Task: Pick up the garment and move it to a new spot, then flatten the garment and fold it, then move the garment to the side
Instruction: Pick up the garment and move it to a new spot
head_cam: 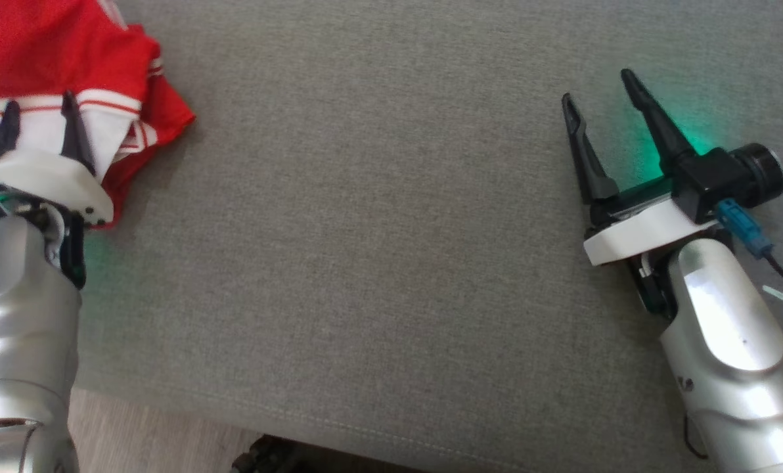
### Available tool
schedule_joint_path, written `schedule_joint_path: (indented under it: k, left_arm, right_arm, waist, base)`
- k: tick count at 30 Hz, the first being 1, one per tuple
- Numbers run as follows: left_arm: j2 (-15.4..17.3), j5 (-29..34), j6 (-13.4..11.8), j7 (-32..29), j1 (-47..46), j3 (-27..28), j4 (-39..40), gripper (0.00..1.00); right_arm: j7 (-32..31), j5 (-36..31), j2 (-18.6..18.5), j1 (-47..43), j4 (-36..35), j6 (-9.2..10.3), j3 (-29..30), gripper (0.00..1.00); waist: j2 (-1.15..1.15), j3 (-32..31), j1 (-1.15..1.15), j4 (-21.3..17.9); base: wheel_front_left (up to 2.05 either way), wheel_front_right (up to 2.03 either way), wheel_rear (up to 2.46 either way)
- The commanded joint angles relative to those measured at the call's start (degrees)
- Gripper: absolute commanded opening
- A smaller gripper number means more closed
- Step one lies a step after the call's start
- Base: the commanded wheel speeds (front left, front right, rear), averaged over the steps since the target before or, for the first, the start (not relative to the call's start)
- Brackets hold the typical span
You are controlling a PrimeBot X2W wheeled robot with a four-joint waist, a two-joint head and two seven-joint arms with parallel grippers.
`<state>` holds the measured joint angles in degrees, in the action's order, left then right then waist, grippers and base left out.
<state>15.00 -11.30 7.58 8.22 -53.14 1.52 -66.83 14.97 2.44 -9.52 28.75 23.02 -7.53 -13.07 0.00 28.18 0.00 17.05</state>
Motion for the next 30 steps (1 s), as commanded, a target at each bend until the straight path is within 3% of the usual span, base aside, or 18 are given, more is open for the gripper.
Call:
schedule_joint_path:
  k: [1, 2, 3, 9, 16, 24, 30]
  left_arm:
    - [3.6, -0.6, -0.1, -0.6, -0.5, 0.4, -0.6, 1.00]
    - [3.5, -0.9, -0.1, -1.2, -0.5, -0.2, -1.5, 0.46]
    - [3.4, -1.2, -0.1, -1.7, -0.5, -0.5, -2.2, 0.00]
    - [3.0, -3.2, -0.1, -3.3, 0.0, -2.2, -4.0, 0.00]
    - [6.6, -2.2, -0.1, 4.0, -2.2, -3.9, -2.5, 0.00]
    - [7.3, 0.4, -0.1, 6.7, -5.1, -8.3, 6.7, 0.00]
    - [5.4, -1.0, -0.1, 6.8, -4.7, -13.9, 17.0, 0.00]
  right_arm:
    - [0.0, -0.2, -0.2, -2.4, 0.7, 0.04, -0.1, 1.00]
    - [0.0, -0.2, -0.1, -2.5, 0.8, 0.04, 0.0, 1.00]
    - [0.0, -0.1, 0.0, -2.5, 0.9, 0.04, 0.2, 1.00]
    - [0.0, 0.3, 0.7, -2.6, 1.5, 0.04, 0.5, 1.00]
    - [0.0, 1.3, 2.2, -3.9, 2.1, 0.04, 1.0, 1.00]
    - [0.0, 3.1, 4.5, -8.1, 2.6, 0.04, 2.6, 1.00]
    - [0.0, 3.7, 5.8, -10.1, 2.1, 0.04, 3.2, 1.00]
  waist:
    - [0.00, 0.1, 0.00, -0.5]
    - [0.00, 0.0, 0.00, -0.7]
    - [0.00, -0.1, 0.00, -0.8]
    - [0.00, -1.3, 0.00, -0.8]
    - [0.00, -6.6, 0.00, -0.8]
    - [0.00, -15.2, 0.00, -2.5]
    - [0.00, -19.2, 0.00, -7.4]
  base:
    - [0.00, 0.00, 0.00]
    - [0.00, 0.00, 0.00]
    - [0.00, 0.00, 0.00]
    - [0.00, 0.00, 0.00]
    - [0.00, 0.00, 0.00]
    - [0.00, 0.00, 0.00]
    - [0.00, 0.00, 0.00]
